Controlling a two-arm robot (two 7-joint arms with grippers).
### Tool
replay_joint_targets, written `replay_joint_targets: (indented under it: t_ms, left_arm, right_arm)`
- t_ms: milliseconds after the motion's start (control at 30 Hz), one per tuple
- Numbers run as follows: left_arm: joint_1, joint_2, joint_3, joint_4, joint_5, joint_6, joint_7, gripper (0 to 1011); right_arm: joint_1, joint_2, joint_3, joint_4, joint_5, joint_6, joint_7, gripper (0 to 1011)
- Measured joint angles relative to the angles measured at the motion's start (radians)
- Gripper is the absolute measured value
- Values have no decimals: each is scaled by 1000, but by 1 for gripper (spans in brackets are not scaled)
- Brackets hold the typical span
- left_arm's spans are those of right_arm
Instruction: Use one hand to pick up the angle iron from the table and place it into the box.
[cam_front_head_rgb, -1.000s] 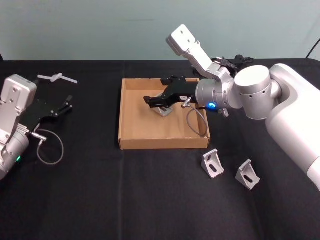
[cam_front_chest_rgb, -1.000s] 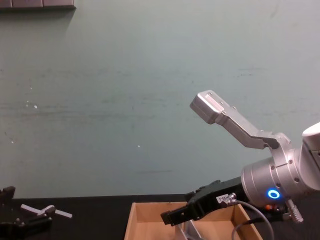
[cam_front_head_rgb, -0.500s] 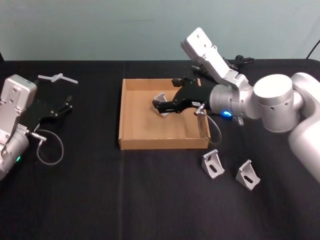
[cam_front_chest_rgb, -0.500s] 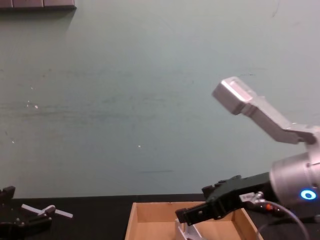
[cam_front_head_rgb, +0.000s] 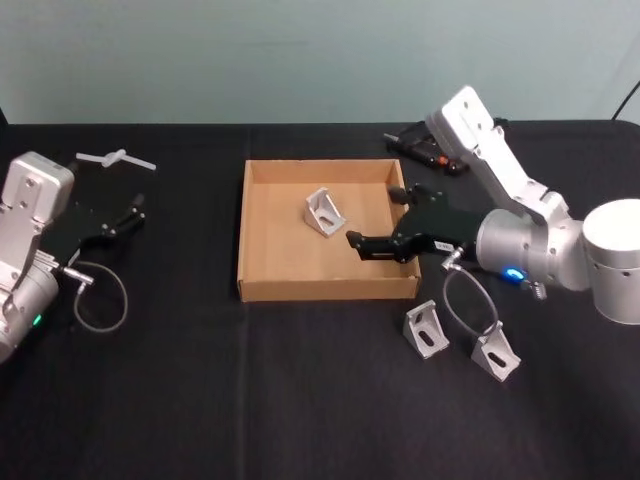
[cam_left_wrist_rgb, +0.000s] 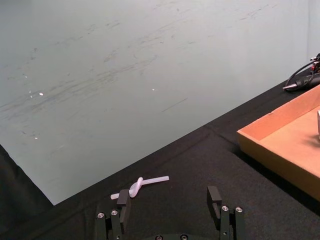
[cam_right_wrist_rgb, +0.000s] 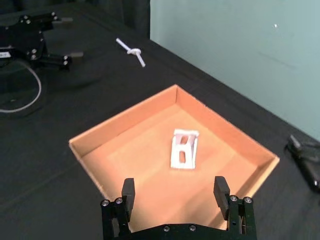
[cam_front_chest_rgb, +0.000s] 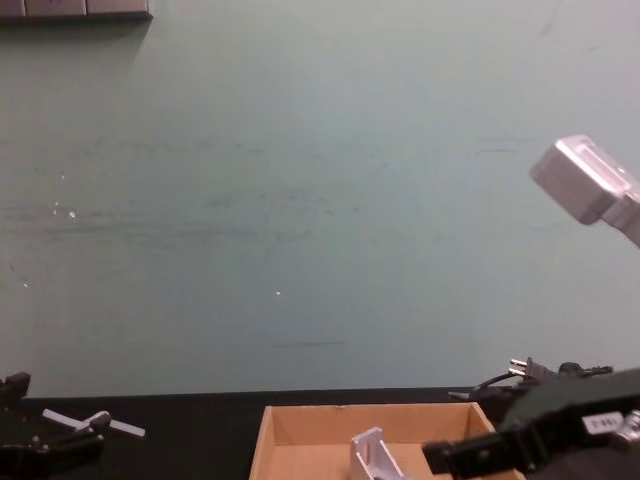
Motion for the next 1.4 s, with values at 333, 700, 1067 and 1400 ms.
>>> replay_joint_targets:
  t_ms: [333,700,1067,1400]
  left_arm:
    - [0,0,0,0,0,0,0,1005]
    - [0,0,0,0,0,0,0,1005]
    - [0,0,0,0,0,0,0,1005]
    - [0,0,0,0,0,0,0,1005]
  right_arm:
    - [-114,75,55,-136,50,57,-19,1002]
    - [-200,139,88,-240,85,106,-41,1002]
    - [-242,168,82,-274,92,155,-58,1002]
    - [-272,159,90,-282,67,194,-98,1002]
